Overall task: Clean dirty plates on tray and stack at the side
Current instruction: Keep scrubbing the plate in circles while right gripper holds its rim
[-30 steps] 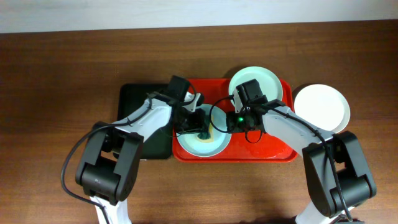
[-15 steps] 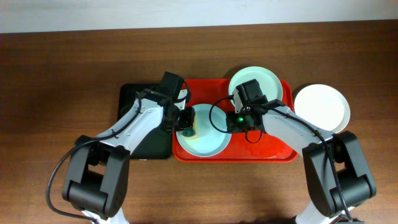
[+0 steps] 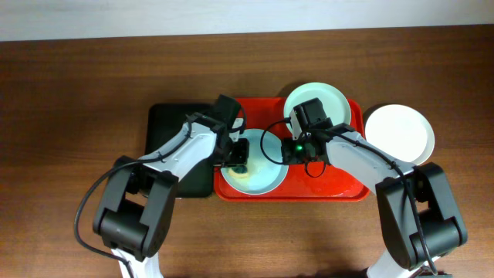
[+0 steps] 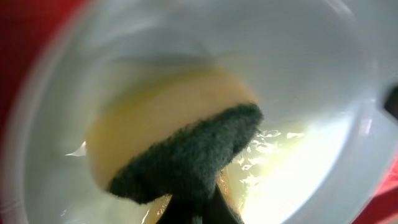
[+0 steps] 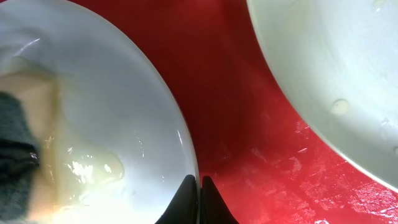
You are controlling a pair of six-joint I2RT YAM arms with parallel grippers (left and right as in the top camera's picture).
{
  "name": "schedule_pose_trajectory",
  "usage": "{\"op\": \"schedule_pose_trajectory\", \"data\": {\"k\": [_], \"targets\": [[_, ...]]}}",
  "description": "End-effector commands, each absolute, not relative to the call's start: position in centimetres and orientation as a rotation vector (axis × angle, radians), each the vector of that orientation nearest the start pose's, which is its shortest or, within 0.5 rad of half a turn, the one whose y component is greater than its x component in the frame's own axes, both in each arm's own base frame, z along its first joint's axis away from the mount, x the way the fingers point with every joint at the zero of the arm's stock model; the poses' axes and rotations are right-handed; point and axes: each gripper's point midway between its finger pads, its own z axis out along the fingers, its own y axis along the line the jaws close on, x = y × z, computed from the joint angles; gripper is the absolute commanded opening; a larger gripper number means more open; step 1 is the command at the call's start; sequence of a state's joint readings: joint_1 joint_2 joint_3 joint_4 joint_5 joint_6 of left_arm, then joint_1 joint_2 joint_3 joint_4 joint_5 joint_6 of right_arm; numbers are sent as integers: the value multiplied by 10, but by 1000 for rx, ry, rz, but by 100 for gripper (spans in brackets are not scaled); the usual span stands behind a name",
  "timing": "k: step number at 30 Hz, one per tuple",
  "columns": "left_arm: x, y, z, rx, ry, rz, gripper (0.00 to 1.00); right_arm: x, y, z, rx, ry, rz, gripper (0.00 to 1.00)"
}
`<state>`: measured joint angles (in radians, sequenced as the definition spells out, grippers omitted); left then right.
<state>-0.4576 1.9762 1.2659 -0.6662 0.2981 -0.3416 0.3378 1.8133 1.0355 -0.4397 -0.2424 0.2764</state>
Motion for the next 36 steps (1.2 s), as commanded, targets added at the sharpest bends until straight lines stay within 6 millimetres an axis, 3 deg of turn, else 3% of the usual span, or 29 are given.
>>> {"op": "schedule_pose_trajectory", "data": {"k": [1, 3, 6, 11, 14, 16, 19, 22, 27, 36], "targets": [[306, -269, -4, 316, 3047, -887, 0, 342, 174, 9, -178, 2853, 529, 4], [310, -284, 7, 347, 2979, -1032, 0, 342, 174, 9, -179, 2854, 531, 4], [316, -289, 11, 361, 2938, -1073, 0, 342, 174, 9, -179, 2853, 533, 4], [319, -280, 16, 337, 2944, -1075, 0, 342, 174, 9, -179, 2851, 534, 4], [327, -267, 33, 343, 2907, -1057, 0, 342, 174, 9, -179, 2850, 535, 4], [334, -252, 43, 309, 2895, -972, 0, 342, 174, 9, -179, 2850, 535, 4], [346, -219, 65, 252, 2862, -699, 0, 342, 174, 9, -179, 2850, 534, 4], [350, -201, 78, 224, 2835, -544, 0, 342, 174, 9, -179, 2850, 534, 4], [344, -198, 68, 222, 2872, -524, 0, 342, 174, 9, -179, 2849, 534, 4], [347, -202, 18, 217, 2955, -492, 0, 342, 174, 9, -179, 2850, 534, 4]]}}
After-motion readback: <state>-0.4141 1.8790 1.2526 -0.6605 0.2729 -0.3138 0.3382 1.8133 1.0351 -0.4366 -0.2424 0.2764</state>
